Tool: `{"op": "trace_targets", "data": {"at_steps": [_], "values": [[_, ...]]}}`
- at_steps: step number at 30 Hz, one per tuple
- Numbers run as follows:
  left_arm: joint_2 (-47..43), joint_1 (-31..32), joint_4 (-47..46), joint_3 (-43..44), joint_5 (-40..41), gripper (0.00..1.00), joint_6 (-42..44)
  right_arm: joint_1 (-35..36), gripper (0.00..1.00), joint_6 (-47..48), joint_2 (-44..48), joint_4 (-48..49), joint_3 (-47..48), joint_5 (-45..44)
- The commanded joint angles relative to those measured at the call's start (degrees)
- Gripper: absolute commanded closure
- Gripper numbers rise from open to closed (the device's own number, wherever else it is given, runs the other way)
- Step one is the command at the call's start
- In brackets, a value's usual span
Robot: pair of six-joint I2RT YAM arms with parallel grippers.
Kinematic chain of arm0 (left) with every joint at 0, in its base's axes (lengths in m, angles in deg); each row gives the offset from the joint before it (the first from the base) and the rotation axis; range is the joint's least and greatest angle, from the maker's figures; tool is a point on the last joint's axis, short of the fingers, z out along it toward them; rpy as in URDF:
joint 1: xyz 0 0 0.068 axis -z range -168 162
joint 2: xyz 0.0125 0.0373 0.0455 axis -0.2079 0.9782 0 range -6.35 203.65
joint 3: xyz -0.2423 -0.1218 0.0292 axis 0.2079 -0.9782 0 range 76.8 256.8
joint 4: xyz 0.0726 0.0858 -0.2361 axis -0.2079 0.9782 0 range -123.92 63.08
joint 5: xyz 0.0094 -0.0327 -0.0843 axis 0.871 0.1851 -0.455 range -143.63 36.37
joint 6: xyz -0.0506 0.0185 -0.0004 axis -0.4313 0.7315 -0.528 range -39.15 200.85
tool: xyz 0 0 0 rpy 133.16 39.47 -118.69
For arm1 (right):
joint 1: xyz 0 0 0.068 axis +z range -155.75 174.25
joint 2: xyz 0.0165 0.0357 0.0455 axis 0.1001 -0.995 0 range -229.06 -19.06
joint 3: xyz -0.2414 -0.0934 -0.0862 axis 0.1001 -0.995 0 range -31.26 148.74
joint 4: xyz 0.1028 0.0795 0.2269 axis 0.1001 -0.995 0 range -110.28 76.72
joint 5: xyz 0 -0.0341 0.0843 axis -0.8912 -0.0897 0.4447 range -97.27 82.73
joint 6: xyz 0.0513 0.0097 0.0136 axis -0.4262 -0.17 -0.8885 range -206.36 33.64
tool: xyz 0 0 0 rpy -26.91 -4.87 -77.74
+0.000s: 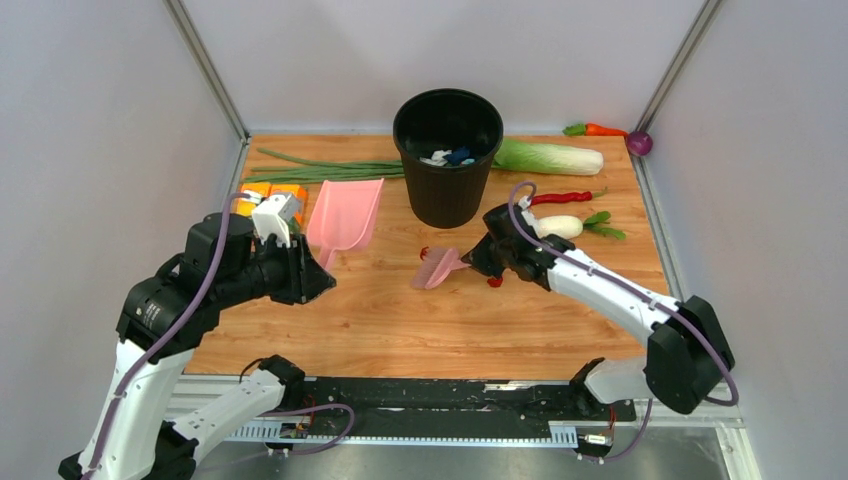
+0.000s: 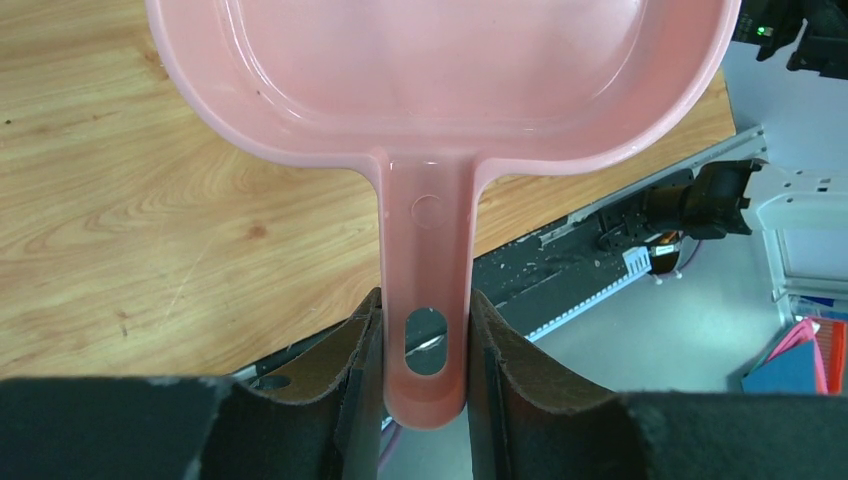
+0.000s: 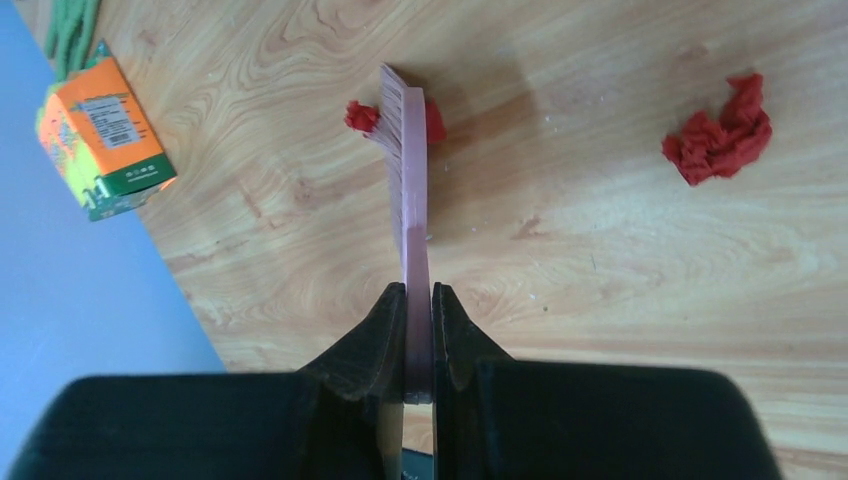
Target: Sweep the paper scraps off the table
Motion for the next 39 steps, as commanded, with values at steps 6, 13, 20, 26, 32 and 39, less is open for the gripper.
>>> {"op": "trace_targets", "data": {"at_steps": [6, 13, 20, 26, 32, 39], "values": [[-0.9, -0.3, -0.7, -2.6, -0.5, 1.00, 1.6, 1.6, 1.00, -6.2, 17.2, -1.8, -11.3, 8.4], [-1.0, -0.2, 0.4, -5.8, -0.2, 1.00, 0.8, 3.0, 1.00, -3.4, 27.9, -15.9, -10.5, 8.9], [0.7, 0.3, 2.6, -9.5, 2.3, 1.00, 0.2, 3.0, 1.00, -0.4, 35.9, -27.0, -5.4, 6.0], [3.1, 10.2, 3.5, -14.1, 10.2, 1.00, -3.9, 3.0, 1.00, 6.3, 35.4, -30.1, 2.4, 3.0], [9.8, 27.6, 3.2, -16.2, 20.8, 1.00, -11.9, 3.0, 1.00, 12.3, 32.6, -37.0, 10.0, -2.2], [19.4, 38.8, 5.4, -15.5, 25.8, 1.00, -14.8, 3.0, 1.00, 21.2, 27.6, -38.6, 12.5, -0.3]]}}
